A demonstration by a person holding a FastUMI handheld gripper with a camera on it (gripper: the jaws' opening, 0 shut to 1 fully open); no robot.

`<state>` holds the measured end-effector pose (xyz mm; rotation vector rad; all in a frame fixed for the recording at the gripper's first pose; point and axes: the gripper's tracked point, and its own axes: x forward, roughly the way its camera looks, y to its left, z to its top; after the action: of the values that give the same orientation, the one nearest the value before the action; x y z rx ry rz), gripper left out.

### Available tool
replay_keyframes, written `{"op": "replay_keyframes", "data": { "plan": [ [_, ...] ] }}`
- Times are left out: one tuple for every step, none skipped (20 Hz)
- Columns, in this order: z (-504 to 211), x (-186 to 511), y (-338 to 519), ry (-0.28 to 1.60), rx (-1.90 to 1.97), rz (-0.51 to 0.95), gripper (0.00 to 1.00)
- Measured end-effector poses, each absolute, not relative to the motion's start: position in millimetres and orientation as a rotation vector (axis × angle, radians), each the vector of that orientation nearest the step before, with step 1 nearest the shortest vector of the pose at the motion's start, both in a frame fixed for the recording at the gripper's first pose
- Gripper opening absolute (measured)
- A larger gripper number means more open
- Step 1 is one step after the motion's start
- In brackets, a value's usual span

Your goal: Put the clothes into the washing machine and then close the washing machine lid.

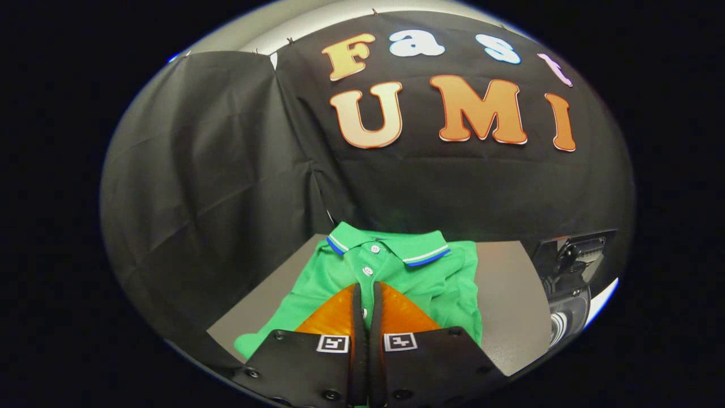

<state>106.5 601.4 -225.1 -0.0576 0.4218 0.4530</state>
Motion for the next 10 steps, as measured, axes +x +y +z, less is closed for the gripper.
{"op": "replay_keyframes", "data": {
  "plan": [
    [-213.9,104.1,601.5,0.395,-0.046,0.464,0.09],
    [-199.8,101.0,599.5,0.363,-0.034,0.469,0.09],
    [-186.9,98.1,598.0,0.332,-0.024,0.478,0.09],
    [-172.5,92.7,597.0,0.3,-0.016,0.486,0.09],
    [-159.2,88.3,596.5,0.273,-0.01,0.493,0.09],
    [-147.9,83.3,598.7,0.248,-0.003,0.504,0.09],
    [-134.1,79.4,598.6,0.222,0.004,0.511,0.09],
    [-123.5,77.9,595.5,0.2,0.01,0.52,0.09],
    [-111.2,76.1,593.2,0.178,0.015,0.529,0.09],
    [-98.6,72.0,589.7,0.157,0.02,0.537,0.09]
  ]
}}
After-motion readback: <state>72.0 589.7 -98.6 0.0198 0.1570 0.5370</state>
